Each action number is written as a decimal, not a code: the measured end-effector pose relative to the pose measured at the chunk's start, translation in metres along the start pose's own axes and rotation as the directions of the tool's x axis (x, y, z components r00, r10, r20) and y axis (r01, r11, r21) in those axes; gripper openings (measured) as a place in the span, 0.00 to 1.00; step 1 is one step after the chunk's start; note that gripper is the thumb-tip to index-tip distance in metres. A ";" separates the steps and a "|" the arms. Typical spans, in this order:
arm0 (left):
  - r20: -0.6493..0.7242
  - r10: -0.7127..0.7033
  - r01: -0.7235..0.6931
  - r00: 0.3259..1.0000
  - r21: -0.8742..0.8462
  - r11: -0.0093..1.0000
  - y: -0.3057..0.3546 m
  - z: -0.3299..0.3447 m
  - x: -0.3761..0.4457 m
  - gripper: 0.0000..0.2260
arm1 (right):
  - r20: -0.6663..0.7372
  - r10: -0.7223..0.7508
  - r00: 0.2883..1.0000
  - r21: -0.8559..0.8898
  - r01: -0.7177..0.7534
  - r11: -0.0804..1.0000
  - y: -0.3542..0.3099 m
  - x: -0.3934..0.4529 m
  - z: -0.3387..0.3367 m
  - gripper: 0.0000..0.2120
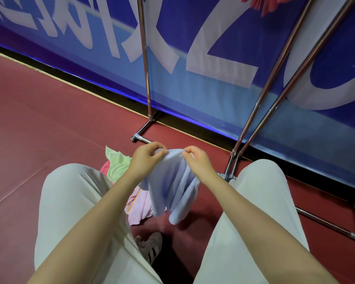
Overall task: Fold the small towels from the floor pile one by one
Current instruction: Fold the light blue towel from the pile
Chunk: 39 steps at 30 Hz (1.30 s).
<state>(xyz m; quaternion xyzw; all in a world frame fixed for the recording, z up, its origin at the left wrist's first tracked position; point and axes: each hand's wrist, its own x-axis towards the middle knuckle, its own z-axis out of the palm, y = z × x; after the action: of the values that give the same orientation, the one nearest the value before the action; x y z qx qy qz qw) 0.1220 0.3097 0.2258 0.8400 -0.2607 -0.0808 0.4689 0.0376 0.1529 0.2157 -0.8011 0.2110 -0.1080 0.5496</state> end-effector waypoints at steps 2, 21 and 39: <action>0.003 -0.007 0.007 1.000 0.073 0.997 -0.004 0.000 -0.001 0.09 | -0.021 0.020 1.000 -0.011 -0.020 1.000 0.000 0.002 -0.003 0.04; 0.136 -0.449 0.421 0.883 -0.650 0.633 -0.026 -0.026 -0.011 0.06 | -0.156 0.126 0.980 0.061 -0.118 0.991 0.000 0.006 -0.032 0.07; -0.001 -0.454 0.307 0.891 -0.735 0.605 0.021 0.031 -0.010 0.09 | 0.099 0.242 0.965 0.738 -0.235 0.633 -0.024 -0.007 -0.003 0.06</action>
<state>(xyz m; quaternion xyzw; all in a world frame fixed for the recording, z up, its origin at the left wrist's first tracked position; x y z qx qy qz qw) 0.0937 0.2823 0.2253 0.6286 0.0227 -0.1946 0.7527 0.0357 0.1614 0.2397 -0.4715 0.2549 -0.1147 0.8364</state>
